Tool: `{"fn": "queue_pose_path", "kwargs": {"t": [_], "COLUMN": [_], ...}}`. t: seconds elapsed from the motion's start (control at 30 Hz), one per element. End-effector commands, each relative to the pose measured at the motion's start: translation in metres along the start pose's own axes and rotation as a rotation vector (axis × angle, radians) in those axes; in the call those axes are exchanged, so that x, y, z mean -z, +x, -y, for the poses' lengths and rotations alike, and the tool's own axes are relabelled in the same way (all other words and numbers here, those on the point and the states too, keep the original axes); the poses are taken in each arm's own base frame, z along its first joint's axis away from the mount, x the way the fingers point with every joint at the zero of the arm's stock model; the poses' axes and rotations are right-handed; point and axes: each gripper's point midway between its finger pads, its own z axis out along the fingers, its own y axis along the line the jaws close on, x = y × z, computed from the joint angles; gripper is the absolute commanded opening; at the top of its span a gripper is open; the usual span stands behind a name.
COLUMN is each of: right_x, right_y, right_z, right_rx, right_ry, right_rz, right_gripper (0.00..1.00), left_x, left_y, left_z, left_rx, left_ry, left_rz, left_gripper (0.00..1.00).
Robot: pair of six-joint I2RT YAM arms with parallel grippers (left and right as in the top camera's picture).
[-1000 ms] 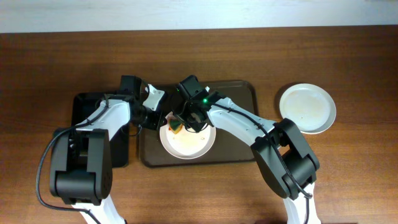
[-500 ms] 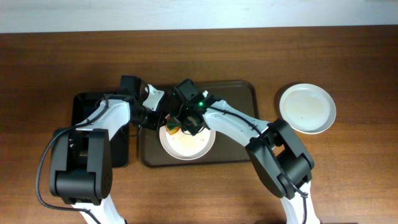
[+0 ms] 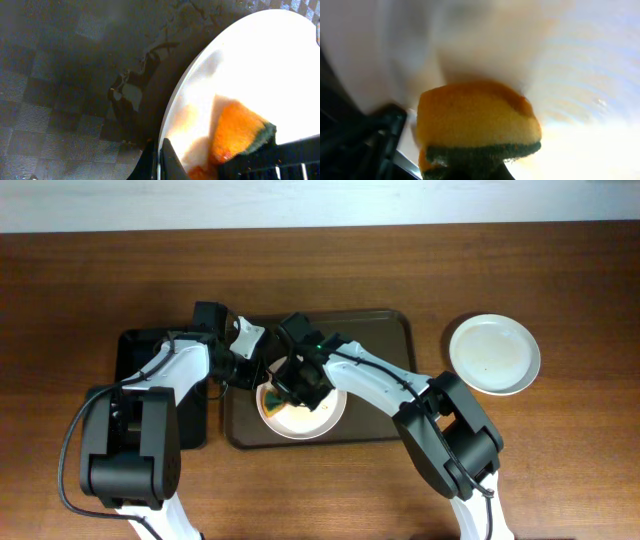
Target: Clean dirty plates on tray and stack at the side
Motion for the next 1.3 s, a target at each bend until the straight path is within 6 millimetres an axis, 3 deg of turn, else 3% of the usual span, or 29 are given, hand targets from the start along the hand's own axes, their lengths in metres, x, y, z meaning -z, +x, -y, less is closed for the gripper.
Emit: {"fn": "queue_pose_path", "kwargs": {"t": [0.0,0.3,0.63,0.73,0.83,0.93,1.13,1.27], "right_x": [-0.013,0.007,0.047,0.048,0.049,0.056,0.103,0.133], "right_y": [-0.004,-0.049,-0.082,-0.082,-0.081,-0.083,-0.090,-0.087], "right_z": [0.039,0.054,0.132,0.136,0.133,0.113,0.056,0.035], "right_rx": [-0.046,-0.062,-0.067,0.043,0.140,0.280,0.509,0.623], "right_ry": [0.125,0.122,0.330,0.344,0.344,0.291,0.156,0.101], "right_rz": [-0.037,-0.023,-0.078,-0.096,-0.093,-0.070,0.042,0.110], "right_gripper": [0.04,0.04,0.04,0.04,0.04,0.04,0.04,0.04], "left_x": [-0.008,-0.008,-0.008,-0.008,-0.008,-0.008,-0.008,-0.008], "left_y": [0.006,0.006,0.006,0.006,0.006,0.006,0.006,0.006], "left_z": [0.001,0.001,0.001,0.001,0.001,0.001,0.001,0.001], "left_rx": [0.004,0.004,0.004,0.004,0.004,0.004,0.004,0.004], "left_ry": [0.020,0.020,0.020,0.020,0.020,0.020,0.020,0.020], "left_rz": [-0.018,-0.019,-0.019,-0.018,-0.018,-0.018,-0.018,-0.018], "left_gripper": [0.00,0.00,0.00,0.00,0.00,0.00,0.00,0.00]}}
